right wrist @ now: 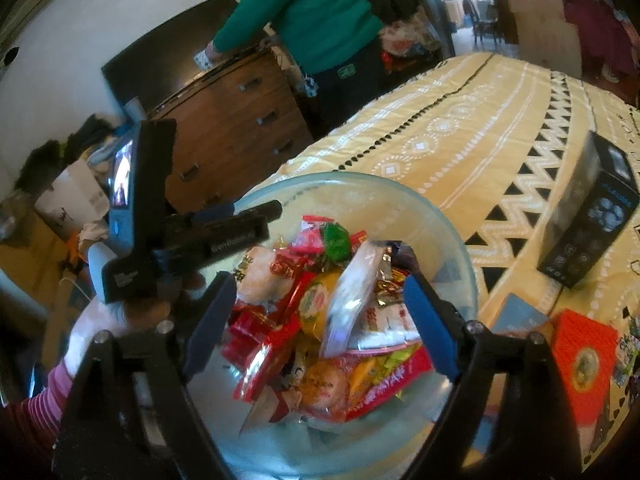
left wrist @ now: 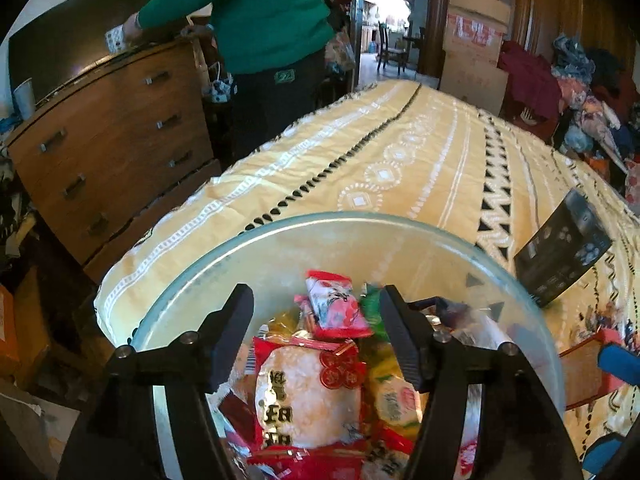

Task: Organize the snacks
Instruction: 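Move both empty tools back over the snacks on the bed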

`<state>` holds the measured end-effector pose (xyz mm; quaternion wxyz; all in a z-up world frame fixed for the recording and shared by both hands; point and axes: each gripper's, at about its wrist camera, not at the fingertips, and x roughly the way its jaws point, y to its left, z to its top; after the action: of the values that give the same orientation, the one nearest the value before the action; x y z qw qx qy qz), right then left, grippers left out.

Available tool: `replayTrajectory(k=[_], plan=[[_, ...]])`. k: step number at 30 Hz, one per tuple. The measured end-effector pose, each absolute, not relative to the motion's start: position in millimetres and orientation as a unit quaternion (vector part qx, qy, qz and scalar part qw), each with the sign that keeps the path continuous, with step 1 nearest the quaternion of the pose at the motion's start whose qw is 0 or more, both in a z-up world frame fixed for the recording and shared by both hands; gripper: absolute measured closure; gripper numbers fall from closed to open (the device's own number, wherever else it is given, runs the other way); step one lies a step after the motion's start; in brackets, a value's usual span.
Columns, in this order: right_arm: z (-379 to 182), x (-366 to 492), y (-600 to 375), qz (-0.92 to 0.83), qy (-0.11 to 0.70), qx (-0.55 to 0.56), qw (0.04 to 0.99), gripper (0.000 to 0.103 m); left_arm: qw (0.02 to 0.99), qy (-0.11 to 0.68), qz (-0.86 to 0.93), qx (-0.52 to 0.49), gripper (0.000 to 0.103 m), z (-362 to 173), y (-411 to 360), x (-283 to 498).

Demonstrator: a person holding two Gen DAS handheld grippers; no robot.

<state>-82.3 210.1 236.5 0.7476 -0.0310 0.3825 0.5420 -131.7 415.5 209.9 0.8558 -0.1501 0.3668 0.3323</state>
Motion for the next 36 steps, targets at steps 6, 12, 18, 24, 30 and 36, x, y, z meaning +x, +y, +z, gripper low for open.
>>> replayTrajectory(k=[6, 12, 18, 24, 30, 36], plan=[[220, -106, 90, 0.510, 0.333, -0.004, 0.793, 0.017, 0.918, 0.286, 0.260, -0.082, 0.036, 260, 315, -146], [150, -52, -80, 0.369, 0.412, 0.055, 0.831, 0.037, 0.959, 0.256, 0.114, -0.053, 0.034, 275, 183, -130], [74, 53, -261, 0.182, 0.469, 0.183, 0.845, 0.038, 0.954, 0.299, 0.001, -0.025, 0.034, 238, 70, -88], [48, 168, -347, 0.118, 0.473, 0.171, 0.856, 0.038, 0.945, 0.326, -0.023, -0.011, 0.034, 197, 19, -56], [46, 304, -312, 0.192, 0.482, 0.165, 0.839, 0.037, 0.941, 0.335, -0.014, -0.037, 0.034, 169, 6, -24], [5, 365, -228, 0.274, 0.550, 0.162, 0.772, 0.036, 0.932, 0.362, -0.004, -0.022, 0.034, 146, 10, -18]])
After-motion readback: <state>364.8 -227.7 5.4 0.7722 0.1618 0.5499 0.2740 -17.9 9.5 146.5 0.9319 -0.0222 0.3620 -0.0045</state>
